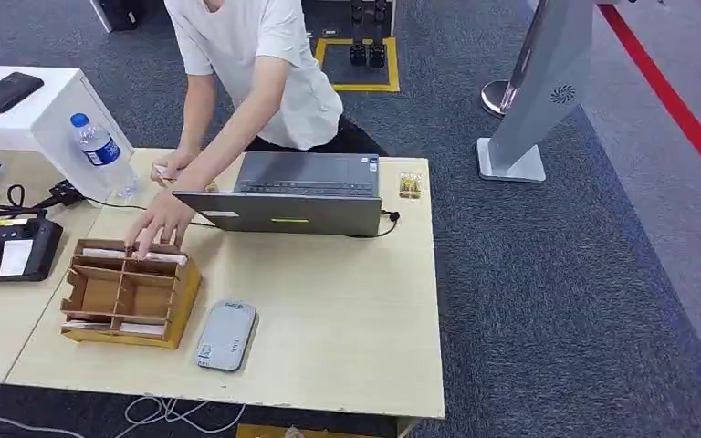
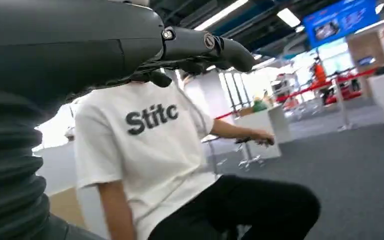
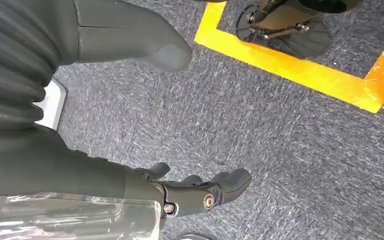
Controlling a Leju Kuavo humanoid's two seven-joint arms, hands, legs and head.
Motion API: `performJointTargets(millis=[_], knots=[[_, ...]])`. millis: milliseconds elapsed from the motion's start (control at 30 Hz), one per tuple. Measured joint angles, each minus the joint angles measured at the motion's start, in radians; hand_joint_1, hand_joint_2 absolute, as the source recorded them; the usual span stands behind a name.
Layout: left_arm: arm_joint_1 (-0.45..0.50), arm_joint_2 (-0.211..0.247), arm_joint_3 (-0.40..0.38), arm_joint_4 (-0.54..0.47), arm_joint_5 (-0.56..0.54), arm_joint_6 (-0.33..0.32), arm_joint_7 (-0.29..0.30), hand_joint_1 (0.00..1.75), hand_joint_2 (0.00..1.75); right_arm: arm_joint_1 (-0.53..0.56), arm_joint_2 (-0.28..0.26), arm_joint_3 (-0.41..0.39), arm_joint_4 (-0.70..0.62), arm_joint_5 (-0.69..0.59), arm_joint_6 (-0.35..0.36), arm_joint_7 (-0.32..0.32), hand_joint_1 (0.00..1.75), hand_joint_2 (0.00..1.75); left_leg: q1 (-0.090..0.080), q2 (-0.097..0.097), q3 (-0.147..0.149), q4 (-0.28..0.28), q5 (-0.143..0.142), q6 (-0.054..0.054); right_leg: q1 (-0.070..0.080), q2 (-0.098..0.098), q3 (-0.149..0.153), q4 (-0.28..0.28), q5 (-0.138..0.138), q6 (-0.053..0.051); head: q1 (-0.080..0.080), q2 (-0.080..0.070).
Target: Pass the card to the sensor for recognition and then transmit it.
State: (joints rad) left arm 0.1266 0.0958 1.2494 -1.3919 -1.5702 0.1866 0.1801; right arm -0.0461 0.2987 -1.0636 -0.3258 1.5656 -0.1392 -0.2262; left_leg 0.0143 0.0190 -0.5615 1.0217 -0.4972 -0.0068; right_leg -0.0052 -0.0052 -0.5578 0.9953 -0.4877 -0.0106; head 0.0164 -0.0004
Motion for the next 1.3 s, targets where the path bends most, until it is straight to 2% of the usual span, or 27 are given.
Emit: performJointTargets(millis=[167, 267, 367, 500, 633, 667, 733, 800, 933, 1067, 1133, 1300], knots=[[-0.023, 0.000, 0.042, 0.069, 0.008, -0.006, 0.010, 0.00, 1.75, -0.001, 0.000, 0.000, 0.000, 0.000, -0.001, 0.000, 0.00, 1.75, 0.000, -0.002, 0.000, 0.000, 0.000, 0.000, 0.000, -0.003, 0.001, 0.000, 0.000, 0.000, 0.000, 0.000], [-0.086, -0.008, 0.126, 0.151, 0.113, -0.027, 0.000, 0.00, 1.75, -0.001, 0.000, -0.003, -0.002, 0.000, -0.003, -0.002, 0.00, 1.75, -0.001, -0.004, 0.000, 0.000, 0.000, 0.000, -0.001, -0.004, 0.002, 0.000, 0.000, 0.000, -0.001, 0.000], [-0.128, -0.030, 0.200, 0.273, 0.241, -0.007, 0.014, 0.00, 1.75, 0.000, 0.000, -0.003, -0.005, 0.000, -0.001, -0.003, 0.00, 1.75, -0.001, -0.003, 0.001, 0.000, 0.000, 0.000, -0.001, -0.004, 0.002, 0.000, 0.000, 0.000, -0.003, 0.000], [-0.151, -0.058, 0.246, 0.369, 0.261, 0.008, 0.019, 0.00, 1.75, 0.000, 0.000, -0.003, -0.010, 0.000, -0.001, -0.005, 0.00, 1.75, -0.001, -0.004, 0.001, 0.000, 0.000, 0.000, -0.001, -0.004, 0.002, 0.000, 0.000, 0.000, -0.001, 0.000], [-0.166, -0.064, 0.267, 0.419, 0.279, 0.010, 0.024, 0.00, 1.75, 0.001, 0.000, -0.003, -0.013, 0.000, 0.000, -0.005, 0.00, 1.75, -0.001, -0.003, 0.001, 0.000, 0.000, 0.000, -0.001, -0.004, 0.002, 0.000, 0.000, 0.000, -0.001, 0.000], [-0.169, -0.066, 0.270, 0.434, 0.327, 0.008, 0.036, 0.00, 1.75, 0.001, 0.000, -0.003, -0.014, 0.000, 0.000, -0.005, 0.00, 1.75, -0.001, -0.003, 0.001, 0.000, 0.000, 0.000, -0.001, -0.004, 0.002, 0.000, 0.000, 0.000, -0.001, 0.000], [-0.177, -0.072, 0.278, 0.512, 0.518, 0.023, 0.034, 0.00, 1.75, 0.001, 0.000, -0.002, -0.016, 0.000, 0.000, -0.012, 0.00, 1.75, -0.003, -0.003, 0.002, 0.000, 0.000, 0.001, -0.002, -0.004, 0.002, 0.000, 0.000, 0.000, -0.002, 0.000], [-0.183, -0.089, 0.287, 0.604, 0.661, 0.047, -0.005, 0.00, 1.75, 0.001, 0.000, 0.001, -0.017, 0.000, 0.000, -0.016, 0.00, 1.75, -0.003, -0.003, 0.002, 0.000, 0.000, 0.001, -0.002, -0.004, 0.002, 0.000, 0.000, 0.000, -0.003, 0.000], [-0.196, -0.134, 0.289, 0.811, 0.815, 0.049, -0.065, 0.00, 1.75, 0.001, -0.004, 0.017, -0.018, 0.000, -0.002, -0.017, 0.00, 1.75, -0.003, -0.003, 0.002, 0.001, 0.000, 0.001, -0.003, -0.004, 0.003, -0.001, 0.001, 0.001, -0.002, 0.000], [-0.207, -0.165, 0.289, 0.960, 0.860, 0.007, -0.072, 0.00, 1.75, 0.002, -0.011, 0.042, -0.018, 0.000, -0.003, -0.018, 0.00, 1.75, -0.004, -0.003, 0.002, 0.002, 0.000, 0.002, -0.004, -0.004, 0.003, -0.001, 0.001, 0.002, -0.001, 0.000], [-0.211, -0.186, 0.289, 1.016, 0.851, -0.045, -0.060, 0.00, 1.75, 0.004, -0.016, 0.061, -0.018, 0.000, -0.009, -0.018, 0.00, 1.75, -0.004, -0.003, 0.001, 0.002, 0.000, 0.003, -0.004, -0.004, 0.002, -0.001, 0.002, 0.003, 0.000, 0.000], [-0.217, -0.224, 0.285, 1.095, 0.831, -0.099, -0.048, 0.00, 1.75, 0.009, -0.024, 0.096, -0.018, 0.000, -0.019, -0.023, 0.00, 1.75, -0.004, -0.003, 0.002, 0.002, 0.000, 0.003, -0.004, -0.004, 0.002, -0.001, 0.002, 0.003, -0.002, 0.000]])
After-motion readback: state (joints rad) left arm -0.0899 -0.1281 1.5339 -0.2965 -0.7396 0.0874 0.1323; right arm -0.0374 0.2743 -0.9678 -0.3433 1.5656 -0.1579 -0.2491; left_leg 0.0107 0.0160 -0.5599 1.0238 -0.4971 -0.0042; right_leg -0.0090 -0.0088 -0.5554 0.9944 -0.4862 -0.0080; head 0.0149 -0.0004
